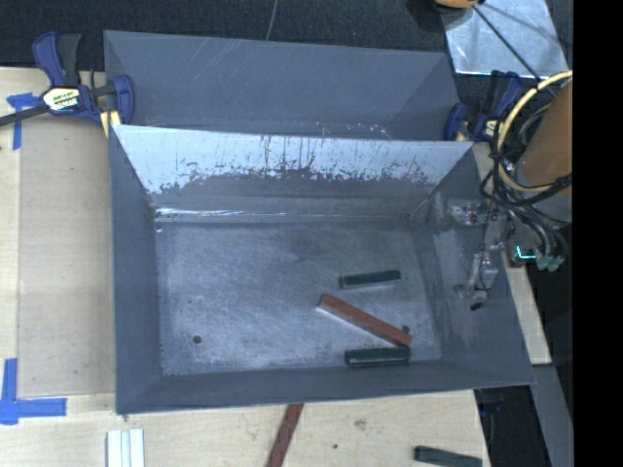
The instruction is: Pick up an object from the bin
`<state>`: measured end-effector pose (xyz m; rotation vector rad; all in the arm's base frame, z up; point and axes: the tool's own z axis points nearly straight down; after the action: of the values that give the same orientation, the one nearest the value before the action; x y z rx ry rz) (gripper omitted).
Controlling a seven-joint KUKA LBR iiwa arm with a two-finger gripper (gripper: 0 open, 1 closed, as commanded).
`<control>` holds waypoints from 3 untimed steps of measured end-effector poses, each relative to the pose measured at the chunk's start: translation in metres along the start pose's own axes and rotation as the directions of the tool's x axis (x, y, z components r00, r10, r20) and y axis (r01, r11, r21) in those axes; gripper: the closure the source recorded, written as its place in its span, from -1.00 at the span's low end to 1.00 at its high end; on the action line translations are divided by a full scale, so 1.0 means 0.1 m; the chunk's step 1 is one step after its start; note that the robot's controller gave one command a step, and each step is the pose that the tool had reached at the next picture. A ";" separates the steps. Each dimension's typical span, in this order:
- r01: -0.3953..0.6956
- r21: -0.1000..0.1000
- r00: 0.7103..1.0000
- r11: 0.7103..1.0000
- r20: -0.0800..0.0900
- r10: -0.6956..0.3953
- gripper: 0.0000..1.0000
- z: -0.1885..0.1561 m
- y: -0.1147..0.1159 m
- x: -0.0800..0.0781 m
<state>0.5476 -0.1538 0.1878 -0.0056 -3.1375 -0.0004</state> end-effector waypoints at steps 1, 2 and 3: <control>0.003 0.002 1.000 1.000 0.008 -0.003 -1.00 -0.04 0.01 -0.02; -0.025 0.002 1.000 1.000 0.013 0.025 -1.00 0.53 0.27 0.13; 0.154 0.001 0.988 0.988 0.006 -0.154 1.00 0.99 0.47 0.03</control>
Offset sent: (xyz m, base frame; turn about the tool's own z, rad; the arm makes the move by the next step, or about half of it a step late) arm -0.0327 0.0571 -0.1178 0.0522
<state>0.5439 -0.1071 0.0890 0.2376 -3.1342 0.0007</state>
